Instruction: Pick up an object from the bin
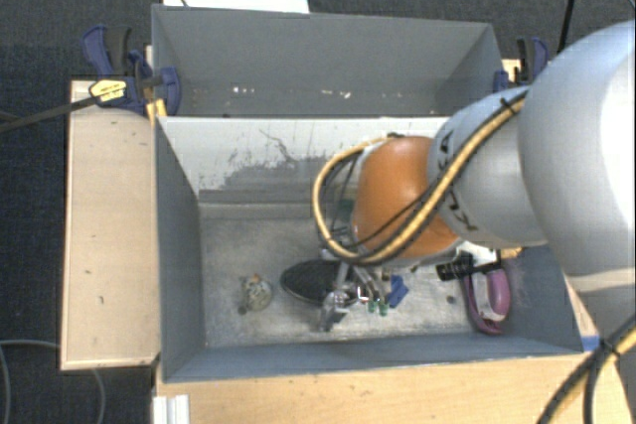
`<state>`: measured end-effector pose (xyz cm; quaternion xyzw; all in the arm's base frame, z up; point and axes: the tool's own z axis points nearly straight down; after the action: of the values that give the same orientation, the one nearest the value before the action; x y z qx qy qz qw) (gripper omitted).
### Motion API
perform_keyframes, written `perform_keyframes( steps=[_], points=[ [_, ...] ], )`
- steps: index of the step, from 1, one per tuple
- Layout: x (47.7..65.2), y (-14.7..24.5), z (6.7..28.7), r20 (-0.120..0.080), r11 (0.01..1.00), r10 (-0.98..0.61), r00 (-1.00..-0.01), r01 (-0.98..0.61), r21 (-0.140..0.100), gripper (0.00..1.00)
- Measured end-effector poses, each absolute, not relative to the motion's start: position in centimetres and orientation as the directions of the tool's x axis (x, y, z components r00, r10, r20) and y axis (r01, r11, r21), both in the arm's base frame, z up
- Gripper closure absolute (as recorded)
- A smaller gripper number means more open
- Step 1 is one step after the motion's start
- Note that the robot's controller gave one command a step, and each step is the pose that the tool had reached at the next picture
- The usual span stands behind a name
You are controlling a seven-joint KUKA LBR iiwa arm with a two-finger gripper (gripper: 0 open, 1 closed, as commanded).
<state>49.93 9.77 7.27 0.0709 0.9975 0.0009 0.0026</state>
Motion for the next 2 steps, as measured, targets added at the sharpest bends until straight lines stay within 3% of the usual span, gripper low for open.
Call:
perform_keyframes(
  steps=[2],
  points=[
    [50.11, 9.79, 7.36, -0.007, 0.988, 0.156, -0.988, 0.156, 0.004, 0.00]
  ],
)
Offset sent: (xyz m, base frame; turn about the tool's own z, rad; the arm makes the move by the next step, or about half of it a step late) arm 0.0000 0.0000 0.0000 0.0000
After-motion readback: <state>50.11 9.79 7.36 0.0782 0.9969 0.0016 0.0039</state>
